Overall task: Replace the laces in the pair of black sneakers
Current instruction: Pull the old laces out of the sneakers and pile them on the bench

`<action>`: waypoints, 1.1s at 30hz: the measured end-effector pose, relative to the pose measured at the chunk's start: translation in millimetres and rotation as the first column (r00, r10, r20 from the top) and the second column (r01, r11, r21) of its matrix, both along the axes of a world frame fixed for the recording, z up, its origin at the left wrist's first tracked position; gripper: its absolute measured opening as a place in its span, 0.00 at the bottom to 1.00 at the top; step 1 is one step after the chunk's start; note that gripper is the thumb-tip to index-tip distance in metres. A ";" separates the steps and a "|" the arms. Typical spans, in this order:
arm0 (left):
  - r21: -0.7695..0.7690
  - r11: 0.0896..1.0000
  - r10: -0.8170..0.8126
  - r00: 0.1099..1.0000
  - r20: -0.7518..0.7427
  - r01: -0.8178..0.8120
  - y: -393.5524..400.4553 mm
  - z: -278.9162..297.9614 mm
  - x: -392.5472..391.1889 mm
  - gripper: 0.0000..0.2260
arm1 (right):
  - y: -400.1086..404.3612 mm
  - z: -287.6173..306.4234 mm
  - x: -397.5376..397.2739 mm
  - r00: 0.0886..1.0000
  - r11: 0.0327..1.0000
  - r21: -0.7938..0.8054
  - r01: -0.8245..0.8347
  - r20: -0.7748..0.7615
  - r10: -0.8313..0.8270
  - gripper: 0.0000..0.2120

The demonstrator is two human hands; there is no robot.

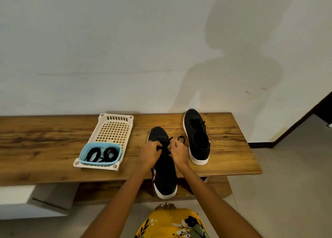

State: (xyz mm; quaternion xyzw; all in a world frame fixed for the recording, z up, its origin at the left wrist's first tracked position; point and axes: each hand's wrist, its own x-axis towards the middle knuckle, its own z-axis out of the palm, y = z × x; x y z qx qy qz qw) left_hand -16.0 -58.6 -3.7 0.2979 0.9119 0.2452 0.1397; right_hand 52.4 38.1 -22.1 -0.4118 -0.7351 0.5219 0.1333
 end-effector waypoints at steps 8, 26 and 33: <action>0.111 0.993 -0.031 0.999 0.039 0.027 22.3 48.1 -12.1 0.08 | 6.5 10.5 19.1 0.901 0.887 0.157 -0.434 0.069 0.429 0.11; 0.132 0.971 -0.239 0.839 0.489 0.200 4.5 23.7 -38.3 0.15 | 49.8 80.3 -16.9 0.847 0.889 -0.420 0.185 -0.391 -0.361 0.10; 0.295 0.955 -0.169 0.857 0.488 0.020 -1.1 20.0 -41.7 0.06 | 22.1 44.6 8.6 0.933 0.933 -0.149 -0.327 -0.206 0.294 0.03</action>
